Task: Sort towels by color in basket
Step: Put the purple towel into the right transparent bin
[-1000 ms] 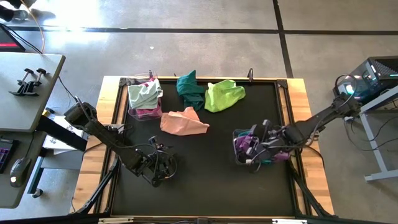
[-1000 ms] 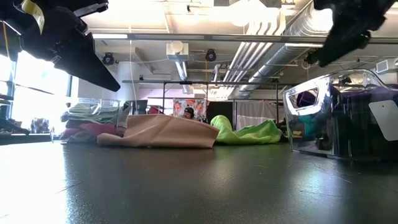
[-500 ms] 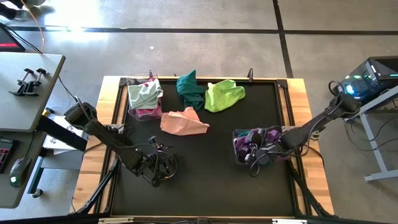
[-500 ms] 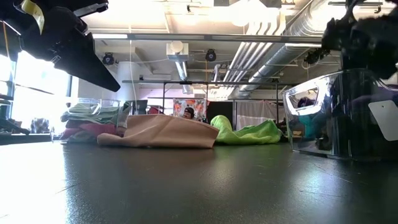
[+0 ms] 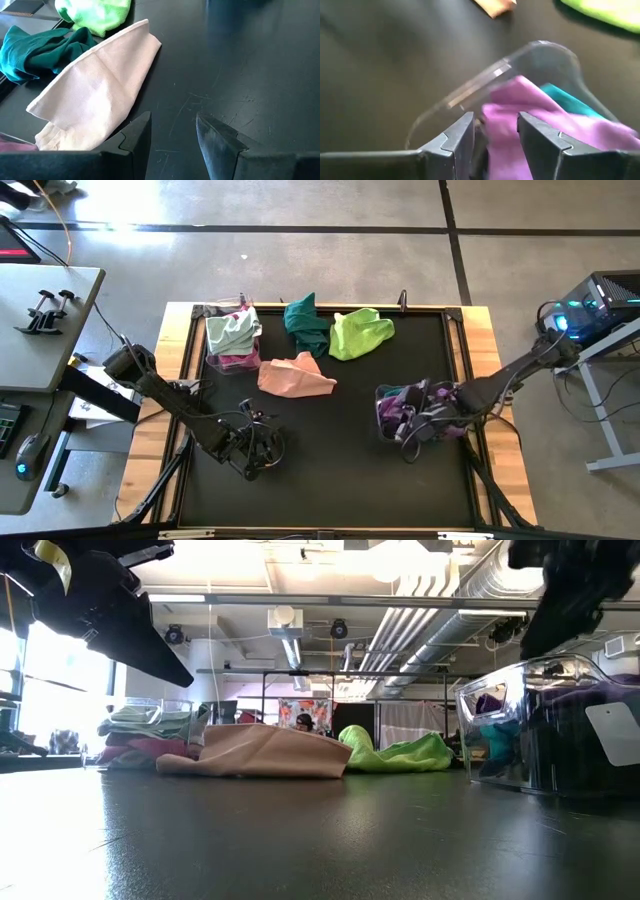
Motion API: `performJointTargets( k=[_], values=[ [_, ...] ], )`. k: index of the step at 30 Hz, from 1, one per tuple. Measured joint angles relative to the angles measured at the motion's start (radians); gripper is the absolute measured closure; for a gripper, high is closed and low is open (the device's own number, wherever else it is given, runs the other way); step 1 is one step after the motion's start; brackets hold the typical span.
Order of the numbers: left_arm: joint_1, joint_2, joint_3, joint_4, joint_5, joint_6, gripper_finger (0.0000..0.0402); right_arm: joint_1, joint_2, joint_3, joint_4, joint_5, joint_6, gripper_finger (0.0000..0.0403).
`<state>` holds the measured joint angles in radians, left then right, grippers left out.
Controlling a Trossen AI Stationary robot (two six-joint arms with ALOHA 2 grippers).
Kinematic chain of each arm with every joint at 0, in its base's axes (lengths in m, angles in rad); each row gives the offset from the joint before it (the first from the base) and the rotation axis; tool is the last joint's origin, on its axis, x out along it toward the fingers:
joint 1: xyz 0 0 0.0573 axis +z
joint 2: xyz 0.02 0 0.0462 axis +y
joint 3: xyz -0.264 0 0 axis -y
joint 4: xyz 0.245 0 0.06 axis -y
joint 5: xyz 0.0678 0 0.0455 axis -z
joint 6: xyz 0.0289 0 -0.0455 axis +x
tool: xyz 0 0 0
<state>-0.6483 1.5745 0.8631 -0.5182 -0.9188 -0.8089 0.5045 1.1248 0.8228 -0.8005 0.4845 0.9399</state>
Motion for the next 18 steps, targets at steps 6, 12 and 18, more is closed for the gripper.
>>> performJointTargets(
  k=[6, 12, 18],
  values=[
    [0.0, 0.0, 0.0, 0.0, 0.0, 0.0, 0.0259, -0.008, -0.001, 0.166, -0.365, -0.072, 0.181, 0.026],
    [0.0, 0.0, 0.0, 0.0, -0.001, 0.0, 0.0259, -0.078, -0.001, 0.147, -0.489, -0.15, 0.29, 0.0306],
    [0.0, 0.0, 0.0, 0.009, -0.003, 0.0, 0.0259, -0.172, 0.038, 0.039, -0.465, -0.209, 0.29, 0.0367]
  ],
)
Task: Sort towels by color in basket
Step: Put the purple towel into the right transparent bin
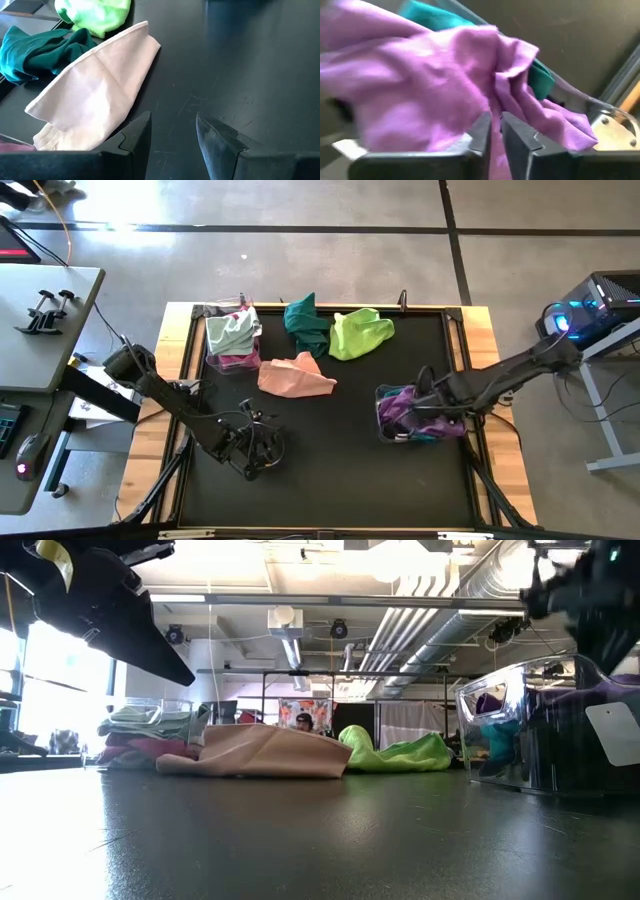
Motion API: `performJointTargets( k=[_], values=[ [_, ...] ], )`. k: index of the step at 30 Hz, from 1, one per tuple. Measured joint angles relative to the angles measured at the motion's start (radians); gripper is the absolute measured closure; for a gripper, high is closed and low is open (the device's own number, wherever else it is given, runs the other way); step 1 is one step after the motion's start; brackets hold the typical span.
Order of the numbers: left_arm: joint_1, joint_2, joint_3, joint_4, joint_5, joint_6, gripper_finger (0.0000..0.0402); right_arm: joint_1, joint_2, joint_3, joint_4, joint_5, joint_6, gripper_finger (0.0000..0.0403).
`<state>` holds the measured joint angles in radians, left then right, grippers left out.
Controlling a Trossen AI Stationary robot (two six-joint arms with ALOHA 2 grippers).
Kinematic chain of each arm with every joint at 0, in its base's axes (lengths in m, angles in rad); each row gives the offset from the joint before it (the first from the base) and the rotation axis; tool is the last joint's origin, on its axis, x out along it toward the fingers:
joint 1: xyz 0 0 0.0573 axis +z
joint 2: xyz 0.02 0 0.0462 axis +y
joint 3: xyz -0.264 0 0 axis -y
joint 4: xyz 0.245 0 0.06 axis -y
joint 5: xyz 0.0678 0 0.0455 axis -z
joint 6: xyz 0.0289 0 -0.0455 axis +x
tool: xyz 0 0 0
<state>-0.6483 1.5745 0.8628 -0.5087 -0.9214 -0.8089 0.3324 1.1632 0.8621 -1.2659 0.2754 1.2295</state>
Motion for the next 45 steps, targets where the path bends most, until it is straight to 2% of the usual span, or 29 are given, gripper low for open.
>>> performJointTargets(
  k=[4, 8, 12, 19, 24, 30, 34, 39, 45],
  values=[
    [0.0, 0.0, 0.0, 0.001, 0.0, 0.0, 0.0259, -0.044, 0.043, -0.068, 0.092, -0.078, -0.064, 0.0397],
    [0.0, 0.0, 0.0, 0.002, 0.0, 0.0, 0.0259, -0.07, 0.078, -0.131, 0.202, -0.147, -0.124, 0.0398],
    [0.0, 0.0, 0.0, 0.002, -0.001, 0.0, 0.0259, -0.082, 0.1, -0.141, 0.198, -0.159, -0.157, 0.0397],
    [0.0, 0.0, 0.0, 0.002, -0.001, 0.0, 0.0259, -0.05, 0.087, 0.0, 0.008, -0.084, -0.152, 0.0401],
    [0.0, 0.0, 0.0, 0.001, -0.001, 0.0, 0.0259, 0.001, 0.087, 0.133, -0.162, -0.121, -0.088, 0.0402],
    [0.0, 0.0, 0.0, 0.001, -0.001, 0.001, 0.0259, 0.087, 0.087, 0.182, -0.134, -0.161, -0.078, 0.0402],
    [0.0, 0.0, 0.0, 0.001, -0.001, 0.001, 0.0259, 0.119, 0.086, 0.122, -0.013, -0.173, -0.078, 0.0402],
    [0.0, 0.0, 0.0, 0.001, -0.001, 0.001, 0.0259, 0.108, 0.087, -0.031, 0.165, -0.214, -0.085, 0.0402],
    [0.0, 0.0, 0.0, 0.002, -0.002, 0.001, 0.0259, 0.074, 0.087, -0.162, 0.225, -0.204, -0.043, 0.0402]
  ],
)
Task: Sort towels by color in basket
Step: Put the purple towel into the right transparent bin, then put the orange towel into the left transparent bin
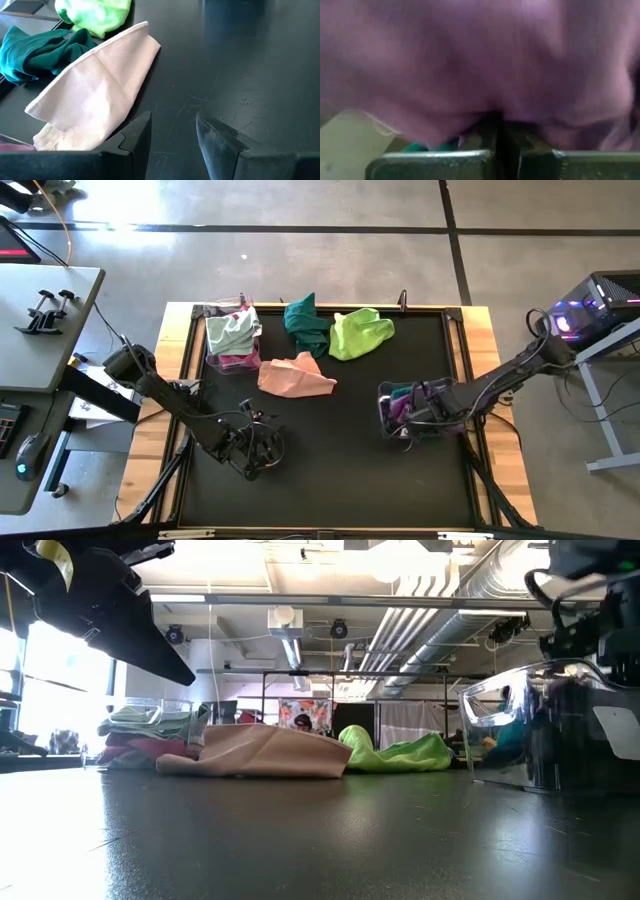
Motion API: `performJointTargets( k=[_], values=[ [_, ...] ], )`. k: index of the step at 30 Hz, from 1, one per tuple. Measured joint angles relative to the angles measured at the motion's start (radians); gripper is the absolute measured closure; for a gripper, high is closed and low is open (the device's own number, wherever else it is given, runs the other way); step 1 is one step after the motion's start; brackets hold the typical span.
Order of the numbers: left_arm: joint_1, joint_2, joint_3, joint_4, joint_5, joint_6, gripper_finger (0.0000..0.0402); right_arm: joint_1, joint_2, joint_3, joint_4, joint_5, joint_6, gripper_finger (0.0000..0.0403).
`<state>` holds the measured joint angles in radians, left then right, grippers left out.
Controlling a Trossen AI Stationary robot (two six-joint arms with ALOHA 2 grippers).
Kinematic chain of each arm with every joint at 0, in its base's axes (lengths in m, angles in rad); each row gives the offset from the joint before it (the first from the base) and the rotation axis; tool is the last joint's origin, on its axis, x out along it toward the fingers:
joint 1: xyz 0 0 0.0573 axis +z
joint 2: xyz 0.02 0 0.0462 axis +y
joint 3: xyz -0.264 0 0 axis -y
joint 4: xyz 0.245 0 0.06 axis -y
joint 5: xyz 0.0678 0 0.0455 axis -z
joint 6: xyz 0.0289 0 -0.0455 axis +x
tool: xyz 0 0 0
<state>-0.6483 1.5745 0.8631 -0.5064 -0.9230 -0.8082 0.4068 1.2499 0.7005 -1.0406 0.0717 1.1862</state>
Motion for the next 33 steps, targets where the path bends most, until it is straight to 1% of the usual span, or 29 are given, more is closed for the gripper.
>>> performJointTargets(
  k=[4, 8, 10, 14, 16, 18, 21, 26, 28, 30, 33],
  values=[
    [0.0, 0.0, 0.0, 0.0, -0.004, 0.0, 0.0259, -0.014, 0.0, 0.004, -0.008, -0.02, -0.035, 0.0402],
    [0.0, 0.0, 0.0, 0.0, -0.005, 0.0, 0.0259, -0.005, 0.0, 0.104, -0.124, 0.013, -0.04, 0.0402],
    [0.0, 0.0, 0.0, 0.0, -0.005, 0.0, 0.0259, 0.012, 0.0, 0.178, -0.212, 0.077, -0.025, 0.0402],
    [0.0, 0.0, 0.0, 0.0, -0.005, 0.0, 0.0259, 0.068, 0.0, 0.331, -0.385, 0.253, 0.04, 0.0402],
    [0.0, 0.0, 0.0, 0.0, -0.005, 0.0, 0.0259, 0.097, 0.0, 0.387, -0.421, 0.345, 0.062, 0.0402],
    [0.0, 0.0, 0.0, 0.0, -0.005, 0.0, 0.0259, 0.126, 0.0, 0.42, -0.418, 0.444, 0.055, 0.0402],
    [0.0, 0.0, 0.0, 0.0, -0.005, 0.0, 0.0259, 0.165, 0.0, 0.424, -0.367, 0.567, 0.026, 0.0402],
    [0.0, 0.0, 0.0, 0.0, -0.005, 0.0, 0.0259, 0.195, 0.0, 0.353, -0.229, 0.651, 0.004, 0.0402],
    [0.0, 0.0, 0.0, 0.0, -0.005, 0.0, 0.0259, 0.202, 0.0, 0.301, -0.137, 0.701, -0.024, 0.0402],
    [0.0, 0.0, 0.0, 0.0, -0.005, 0.0, 0.0259, 0.204, 0.0, 0.24, -0.01, 0.75, -0.073, 0.0399],
    [0.001, 0.0, 0.0, 0.0, -0.006, 0.009, 0.0259, 0.201, 0.0, 0.151, 0.208, 0.845, -0.151, 0.0382]
  ],
)
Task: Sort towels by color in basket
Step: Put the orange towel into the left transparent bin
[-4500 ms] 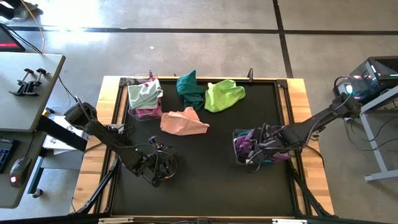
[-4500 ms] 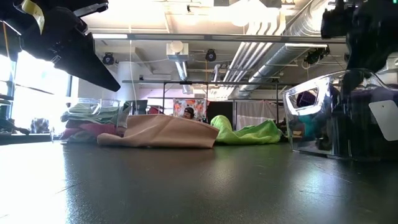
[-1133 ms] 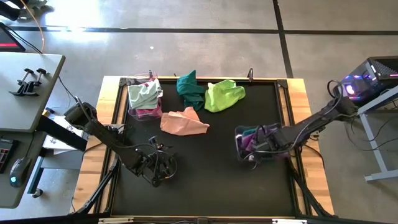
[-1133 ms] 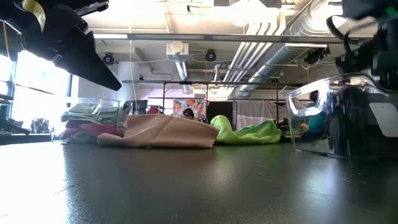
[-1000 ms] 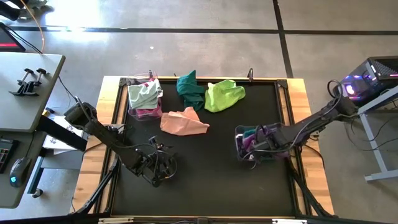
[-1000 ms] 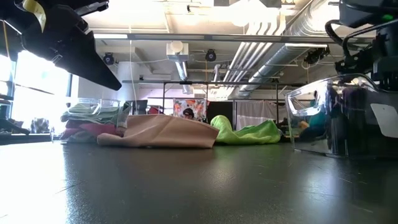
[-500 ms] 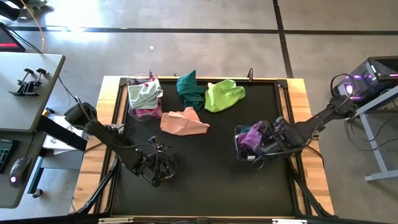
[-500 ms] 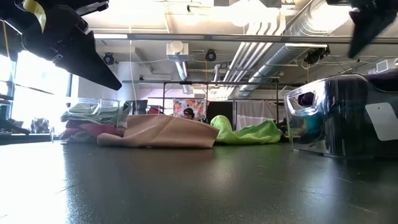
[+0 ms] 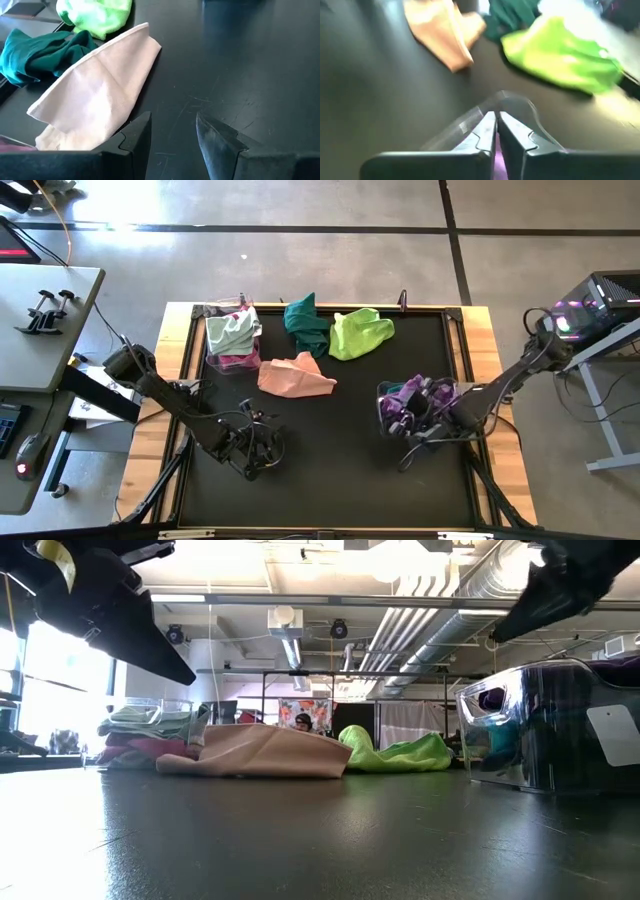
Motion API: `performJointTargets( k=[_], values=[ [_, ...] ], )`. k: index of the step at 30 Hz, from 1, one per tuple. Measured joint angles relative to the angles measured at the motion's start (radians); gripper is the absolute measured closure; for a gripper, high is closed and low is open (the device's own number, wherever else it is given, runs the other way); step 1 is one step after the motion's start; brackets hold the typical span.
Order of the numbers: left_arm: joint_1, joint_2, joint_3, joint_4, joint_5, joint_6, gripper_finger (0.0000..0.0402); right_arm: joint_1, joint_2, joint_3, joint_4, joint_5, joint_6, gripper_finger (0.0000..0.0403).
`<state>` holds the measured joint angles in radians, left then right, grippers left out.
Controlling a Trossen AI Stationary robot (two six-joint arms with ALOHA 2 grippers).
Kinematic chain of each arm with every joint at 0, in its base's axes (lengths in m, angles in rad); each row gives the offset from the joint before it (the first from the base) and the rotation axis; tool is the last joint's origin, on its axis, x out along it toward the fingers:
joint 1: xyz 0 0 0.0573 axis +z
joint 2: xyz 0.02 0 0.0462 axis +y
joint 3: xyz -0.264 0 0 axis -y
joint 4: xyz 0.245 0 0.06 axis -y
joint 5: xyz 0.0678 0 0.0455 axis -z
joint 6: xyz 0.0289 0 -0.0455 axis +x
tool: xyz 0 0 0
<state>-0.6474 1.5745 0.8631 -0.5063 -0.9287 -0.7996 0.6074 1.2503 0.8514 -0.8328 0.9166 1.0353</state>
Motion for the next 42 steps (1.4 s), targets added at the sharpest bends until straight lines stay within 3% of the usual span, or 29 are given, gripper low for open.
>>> performJointTargets(
  k=[4, 8, 12, 16, 19, 24, 31, 37, 42],
  values=[
    [0.016, 0.0, 0.0, 0.02, -0.001, 0.045, 0.0259, -0.029, 0.0, -0.117, 0.418, 0.102, -0.229, 0.0337],
    [0.041, 0.0, 0.0, 0.065, -0.003, 0.095, 0.0259, -0.073, 0.0, -0.22, 0.875, 0.108, -0.517, 0.0288],
    [0.062, 0.0, 0.0, 0.104, -0.003, 0.167, 0.0259, -0.119, 0.004, -0.298, 1.225, -0.039, -0.728, 0.026],
    [0.072, 0.0, 0.0, 0.176, 0.022, 0.277, 0.0259, -0.145, 0.043, -0.337, 1.43, -0.223, -0.818, 0.0254],
    [0.07, 0.0, 0.0, 0.305, 0.026, 0.442, 0.0259, -0.149, 0.104, -0.337, 1.512, -0.295, -0.823, 0.0253],
    [0.115, 0.0, 0.0, 0.504, 0.03, 0.661, 0.0259, -0.149, 0.236, -0.308, 1.626, -0.305, -0.891, 0.0253],
    [0.295, 0.0, 0.0, 0.507, 0.073, 0.593, 0.0259, -0.142, 0.307, -0.238, 1.669, -0.303, -1.043, 0.0253],
    [0.472, 0.0, 0.0, 0.442, 0.24, 0.61, 0.025, -0.149, 0.308, -0.214, 1.667, -0.304, -1.054, 0.0253],
    [0.585, 0.002, 0.0, 0.42, 0.396, 0.648, 0.0207, -0.15, 0.308, -0.215, 1.635, -0.304, -1.012, 0.0253]
  ],
)
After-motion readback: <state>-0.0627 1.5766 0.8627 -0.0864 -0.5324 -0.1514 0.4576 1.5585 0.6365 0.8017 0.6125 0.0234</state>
